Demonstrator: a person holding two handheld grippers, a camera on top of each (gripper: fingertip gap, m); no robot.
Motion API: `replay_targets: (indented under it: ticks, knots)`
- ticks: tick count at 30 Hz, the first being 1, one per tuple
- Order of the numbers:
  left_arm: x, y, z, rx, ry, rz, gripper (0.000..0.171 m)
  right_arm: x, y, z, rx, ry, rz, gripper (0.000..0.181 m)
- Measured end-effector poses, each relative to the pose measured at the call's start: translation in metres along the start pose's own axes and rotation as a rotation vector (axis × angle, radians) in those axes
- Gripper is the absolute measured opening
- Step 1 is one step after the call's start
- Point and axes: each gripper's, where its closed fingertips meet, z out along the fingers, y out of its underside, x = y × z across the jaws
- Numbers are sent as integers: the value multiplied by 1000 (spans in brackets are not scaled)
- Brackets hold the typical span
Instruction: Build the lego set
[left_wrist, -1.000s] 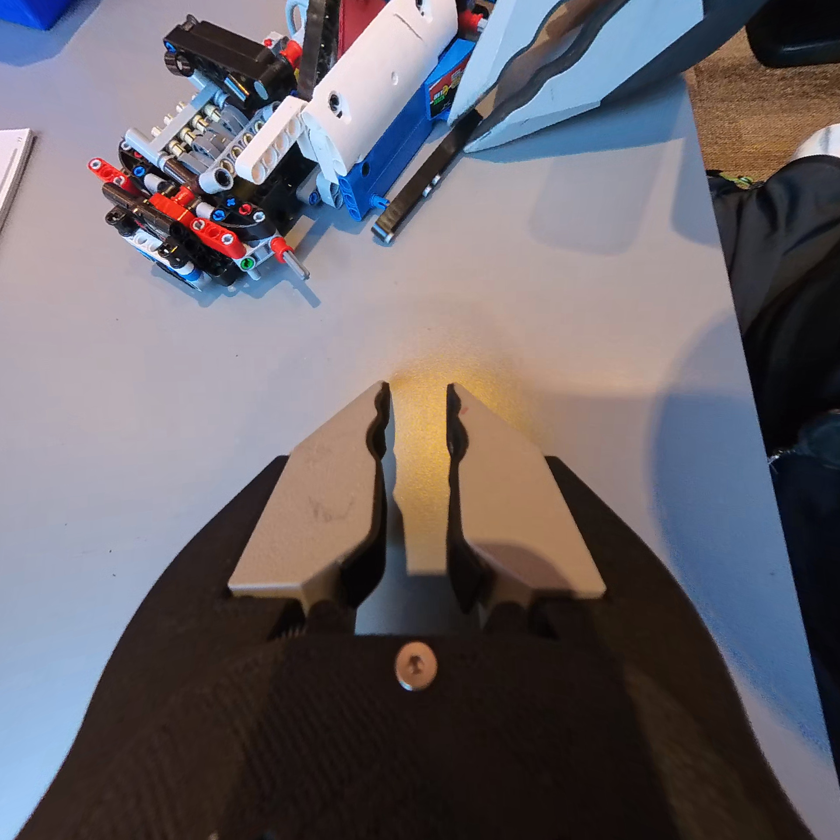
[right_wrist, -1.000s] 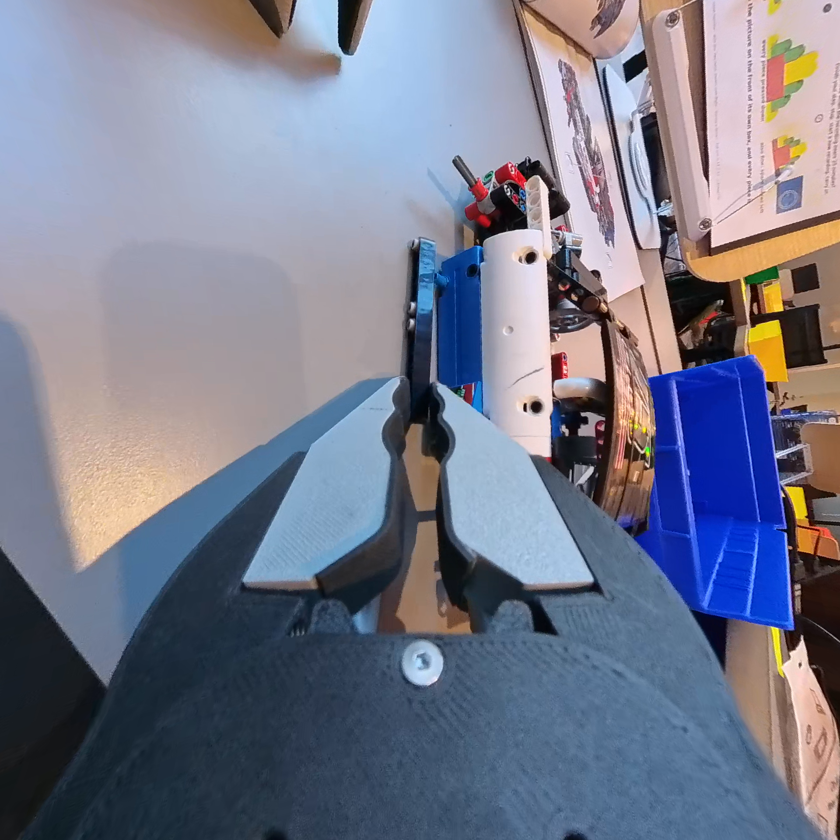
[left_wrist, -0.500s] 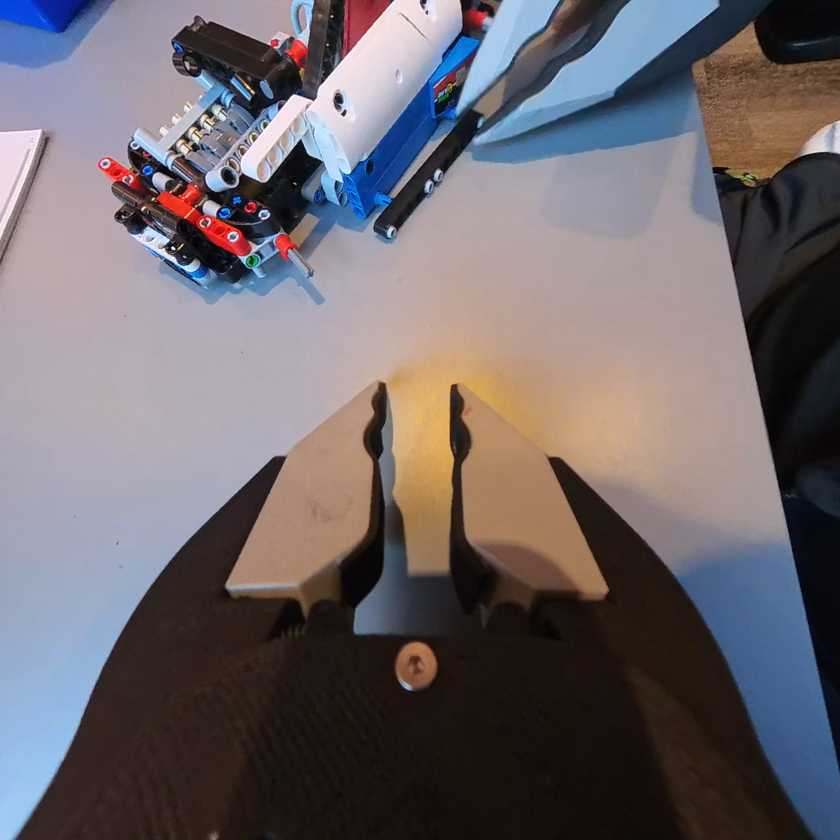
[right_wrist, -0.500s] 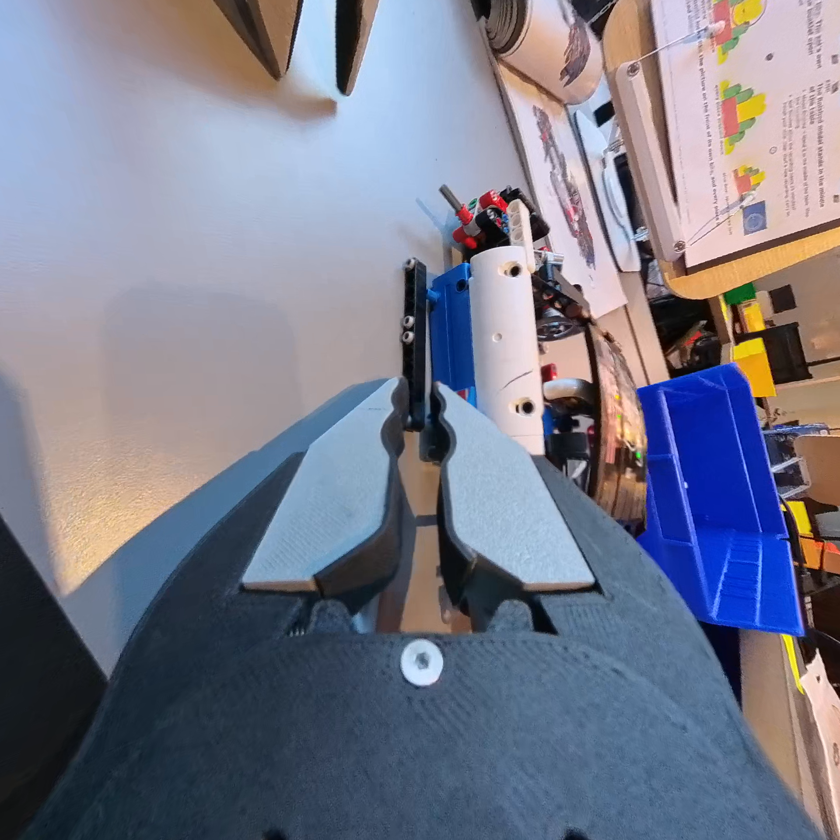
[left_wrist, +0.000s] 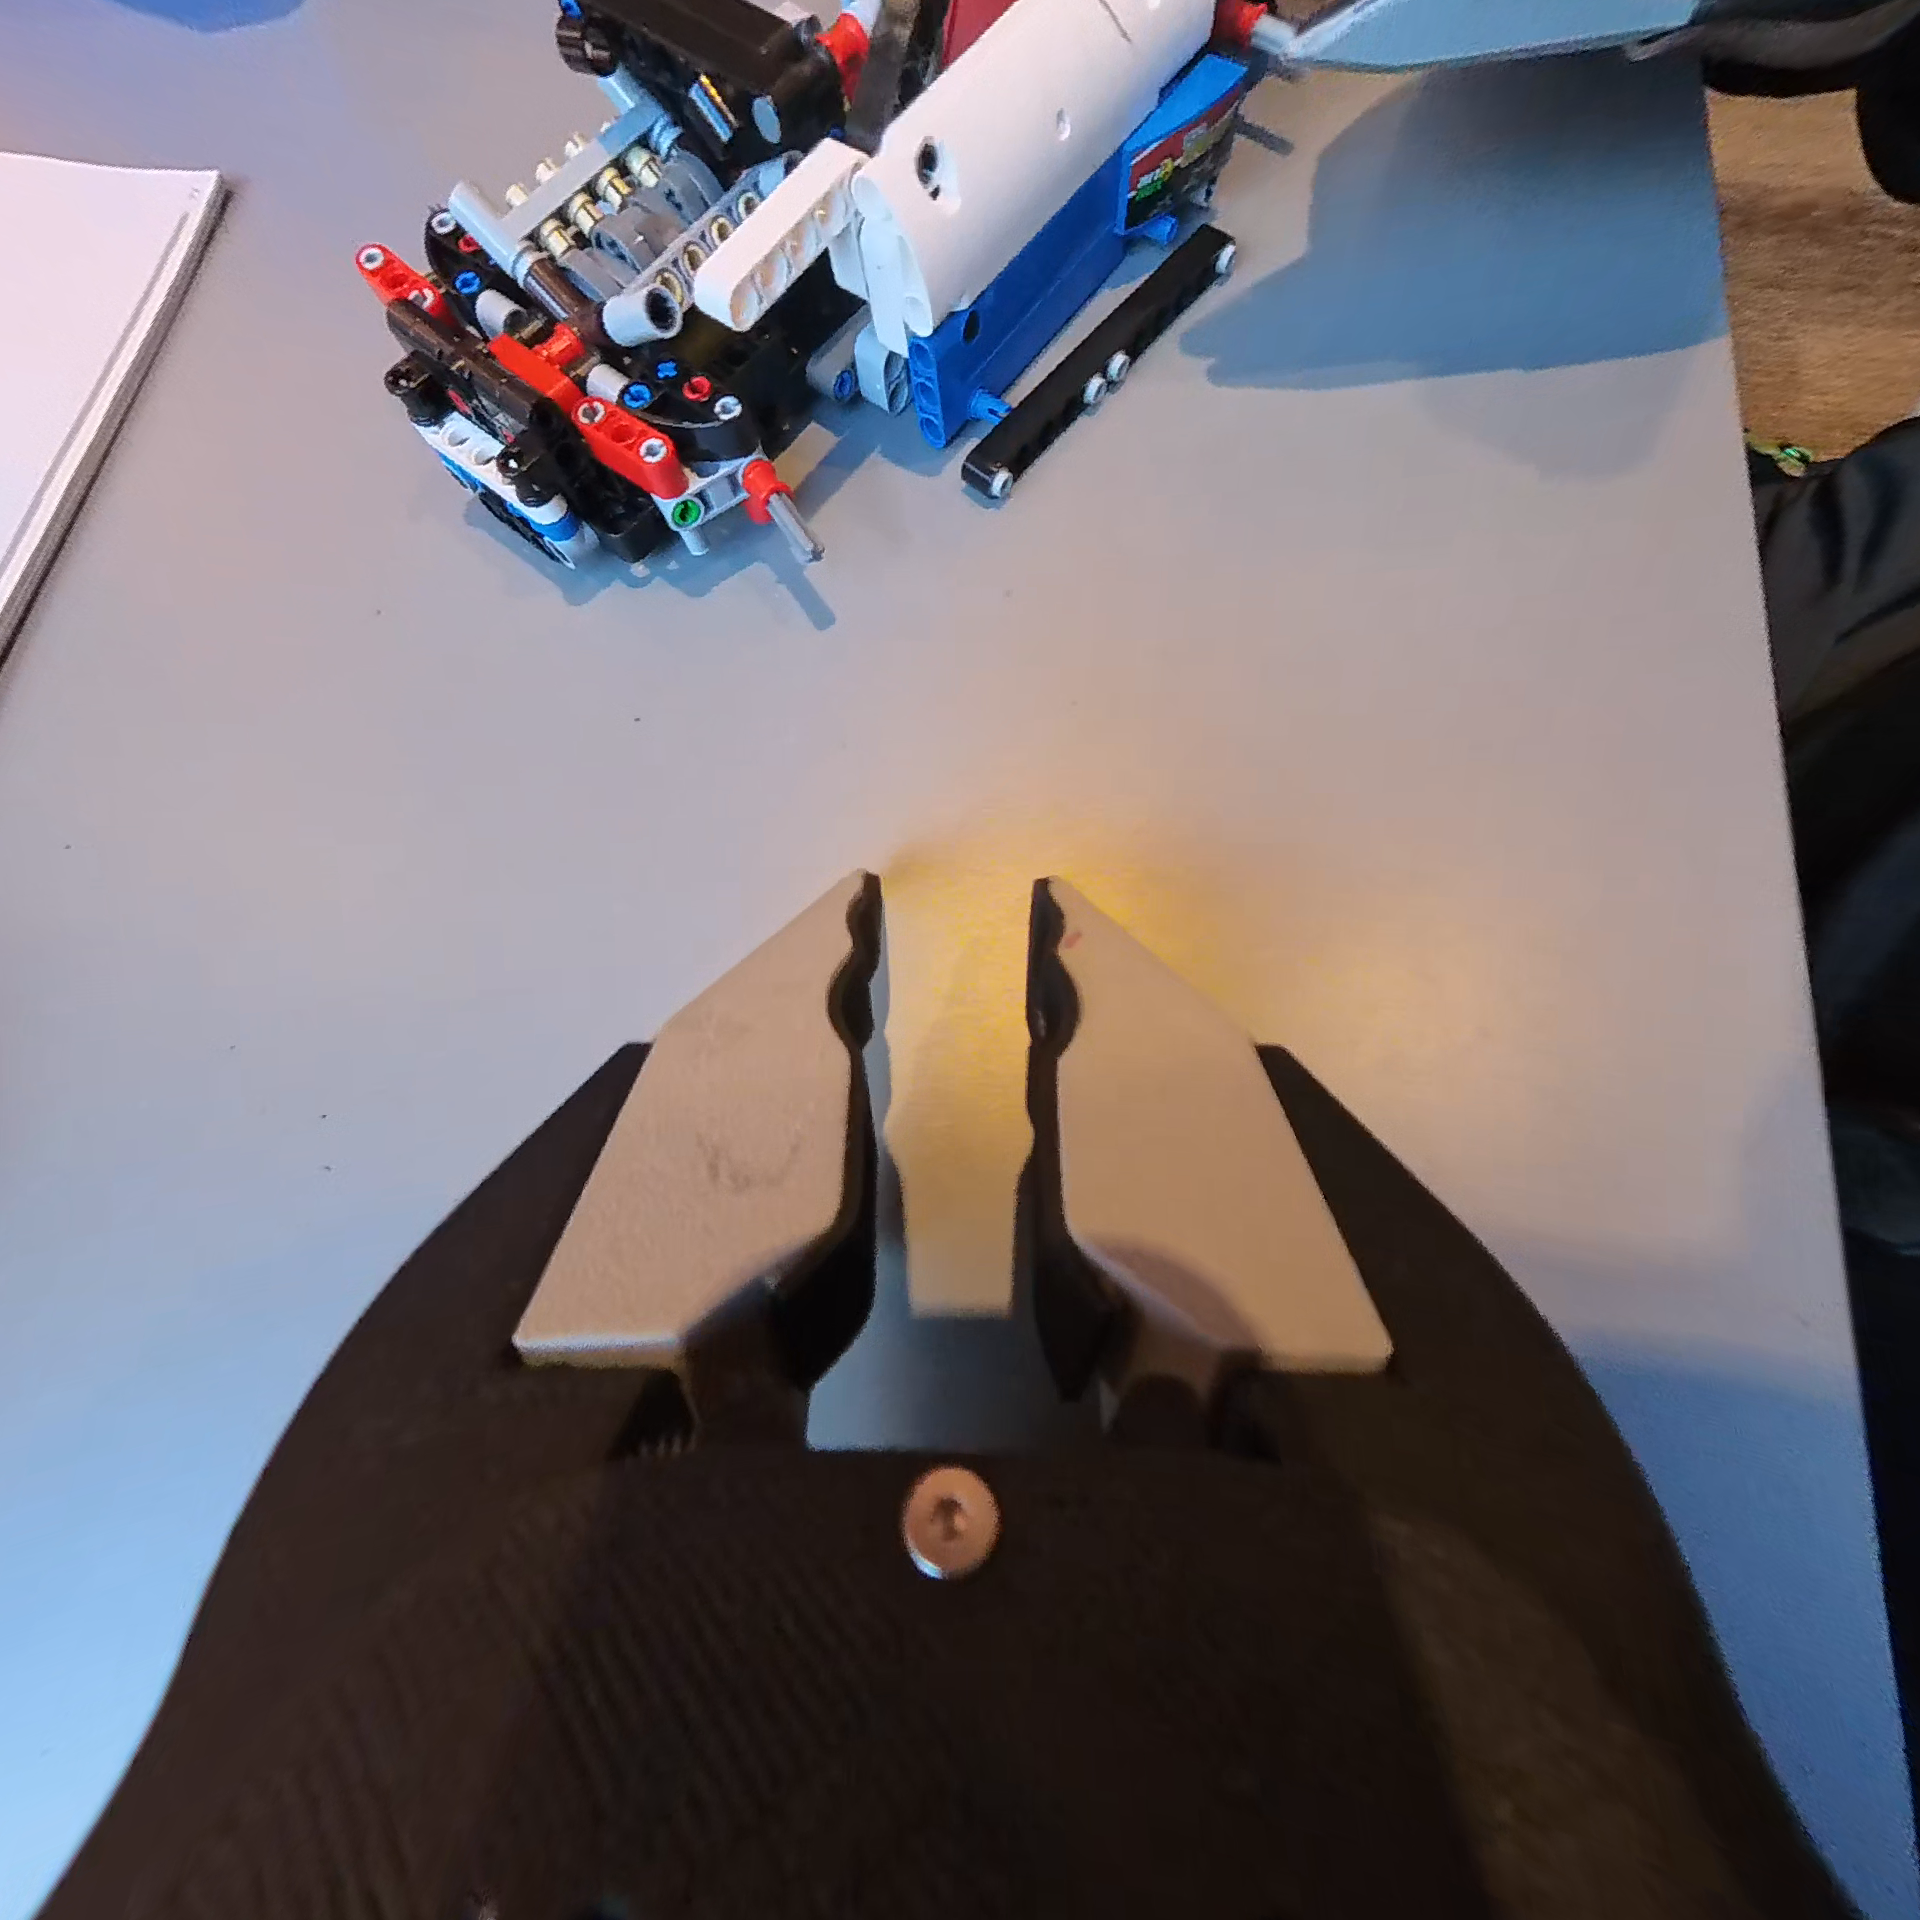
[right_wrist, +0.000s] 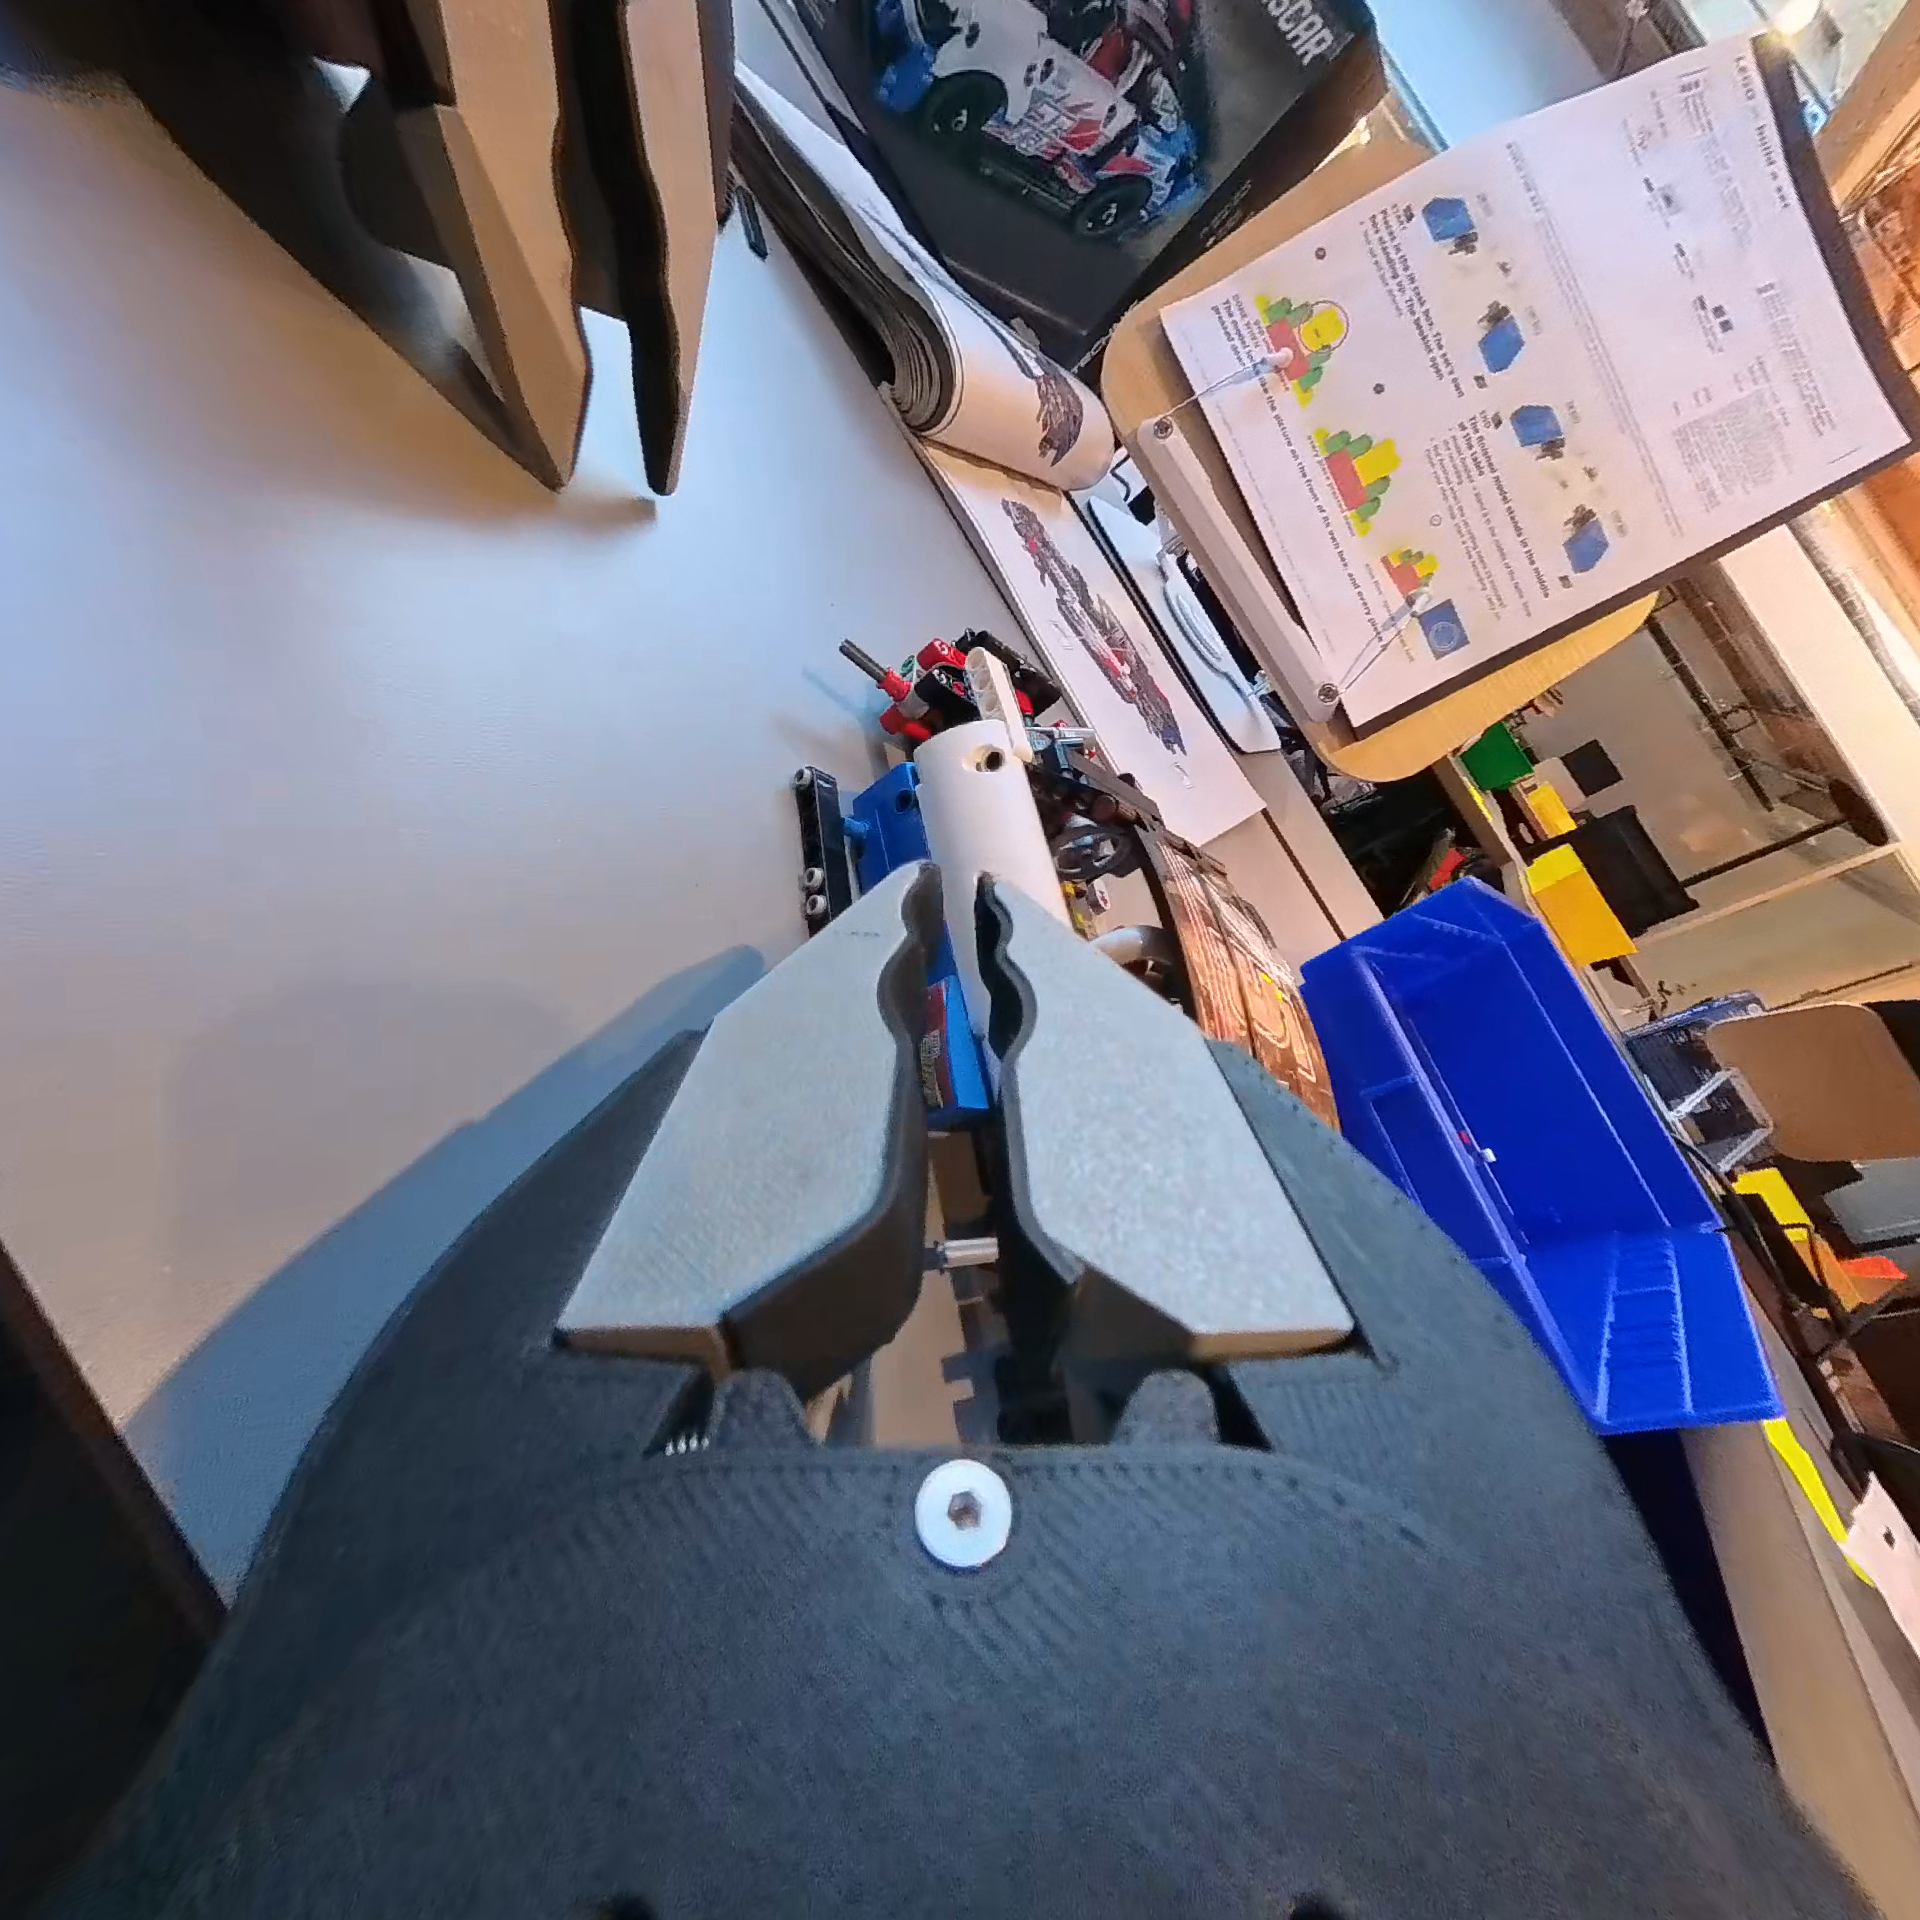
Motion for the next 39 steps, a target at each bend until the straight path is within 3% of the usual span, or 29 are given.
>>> replay_targets:
  ticks: [9, 20, 39]
  knots:
    - [-2, 0, 0, -1, -2, -13, 26, 17, -3, -5, 45, 56, 83, 2]
    - [-3, 1, 0, -2, 0, -29, 26, 53, -7, -24, 192, 108, 366, 1]
    - [-5, 1, 0, -3, 4, -47, 25, 53, -5, -23, 182, 111, 359, 1]
